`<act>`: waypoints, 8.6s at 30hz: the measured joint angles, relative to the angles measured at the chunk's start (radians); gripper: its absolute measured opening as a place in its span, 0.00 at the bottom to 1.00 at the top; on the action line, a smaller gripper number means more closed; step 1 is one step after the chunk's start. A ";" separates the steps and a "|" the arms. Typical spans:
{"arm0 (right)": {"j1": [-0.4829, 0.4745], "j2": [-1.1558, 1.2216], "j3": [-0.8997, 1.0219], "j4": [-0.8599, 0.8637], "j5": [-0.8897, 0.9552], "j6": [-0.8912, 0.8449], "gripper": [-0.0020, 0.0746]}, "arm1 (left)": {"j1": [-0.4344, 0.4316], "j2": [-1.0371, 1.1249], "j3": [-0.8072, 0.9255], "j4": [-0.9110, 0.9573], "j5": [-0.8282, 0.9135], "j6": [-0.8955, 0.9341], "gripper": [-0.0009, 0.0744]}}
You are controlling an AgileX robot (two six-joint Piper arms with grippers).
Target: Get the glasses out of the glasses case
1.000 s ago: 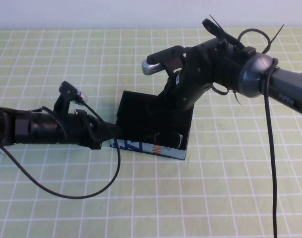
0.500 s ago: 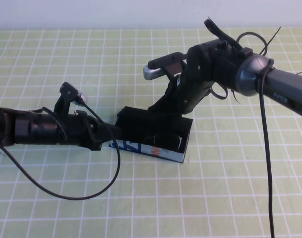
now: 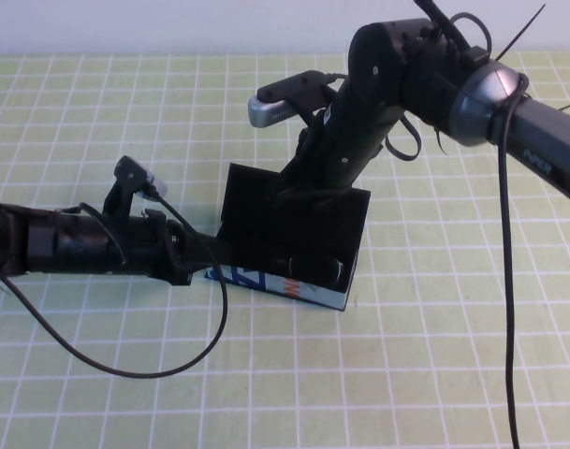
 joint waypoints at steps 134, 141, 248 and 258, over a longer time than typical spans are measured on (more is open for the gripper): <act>0.092 0.098 -0.020 -0.081 0.064 -0.609 0.06 | 0.001 -0.044 -0.147 0.135 -0.043 -0.312 0.01; 0.092 0.095 -0.043 -0.078 0.106 -0.590 0.05 | 0.001 -0.051 -0.154 0.137 -0.020 -0.317 0.01; -0.276 -1.769 1.257 0.049 0.031 0.210 0.01 | 0.001 -1.609 0.529 0.230 -0.465 -0.634 0.01; -0.276 -1.925 1.362 0.069 -0.197 0.161 0.01 | 0.001 -1.964 0.739 0.220 -0.603 -0.679 0.01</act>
